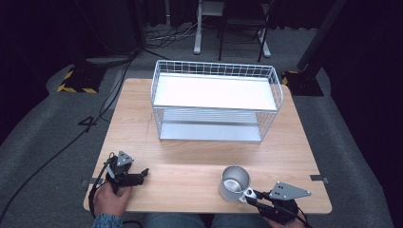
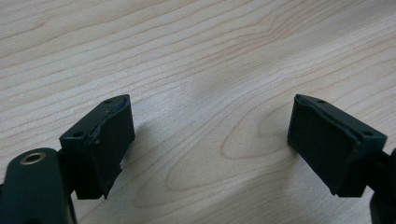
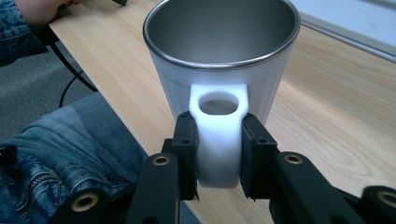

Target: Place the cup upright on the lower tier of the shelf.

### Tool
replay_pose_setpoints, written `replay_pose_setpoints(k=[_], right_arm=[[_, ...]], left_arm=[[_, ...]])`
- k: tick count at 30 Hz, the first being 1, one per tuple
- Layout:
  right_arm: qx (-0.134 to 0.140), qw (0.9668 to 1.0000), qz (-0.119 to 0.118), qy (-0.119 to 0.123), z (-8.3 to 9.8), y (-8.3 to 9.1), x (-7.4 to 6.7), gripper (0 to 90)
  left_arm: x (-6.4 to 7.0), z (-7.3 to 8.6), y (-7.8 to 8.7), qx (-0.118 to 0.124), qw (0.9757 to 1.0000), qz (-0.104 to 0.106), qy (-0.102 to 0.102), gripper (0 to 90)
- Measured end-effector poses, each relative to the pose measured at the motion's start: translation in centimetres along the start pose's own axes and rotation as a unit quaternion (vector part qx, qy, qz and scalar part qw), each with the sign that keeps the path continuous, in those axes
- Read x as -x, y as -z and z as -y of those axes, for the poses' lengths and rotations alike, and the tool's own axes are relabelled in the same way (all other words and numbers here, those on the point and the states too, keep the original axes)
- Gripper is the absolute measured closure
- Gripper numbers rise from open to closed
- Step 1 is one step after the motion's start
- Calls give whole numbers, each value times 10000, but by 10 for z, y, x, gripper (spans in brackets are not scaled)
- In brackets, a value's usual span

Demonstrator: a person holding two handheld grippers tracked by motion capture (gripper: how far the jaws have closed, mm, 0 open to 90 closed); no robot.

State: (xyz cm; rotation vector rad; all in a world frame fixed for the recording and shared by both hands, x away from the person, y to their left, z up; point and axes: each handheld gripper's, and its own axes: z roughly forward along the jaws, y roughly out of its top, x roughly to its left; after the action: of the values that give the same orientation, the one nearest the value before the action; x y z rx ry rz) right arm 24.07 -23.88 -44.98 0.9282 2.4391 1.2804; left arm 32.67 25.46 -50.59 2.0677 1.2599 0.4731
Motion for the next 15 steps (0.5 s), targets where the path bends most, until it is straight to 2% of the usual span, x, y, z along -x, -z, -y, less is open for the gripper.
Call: replay_pose_setpoints(k=[8, 15], right_arm=[[113, 9998, 104, 154, -3, 0, -3, 718], [296, 9994, 93, 124, -11, 3, 0, 718]], left_arm=[[0, 0, 0, -2, 10000, -5, 0, 150], [0, 0, 0, -1, 10000, -8, -2, 150]])
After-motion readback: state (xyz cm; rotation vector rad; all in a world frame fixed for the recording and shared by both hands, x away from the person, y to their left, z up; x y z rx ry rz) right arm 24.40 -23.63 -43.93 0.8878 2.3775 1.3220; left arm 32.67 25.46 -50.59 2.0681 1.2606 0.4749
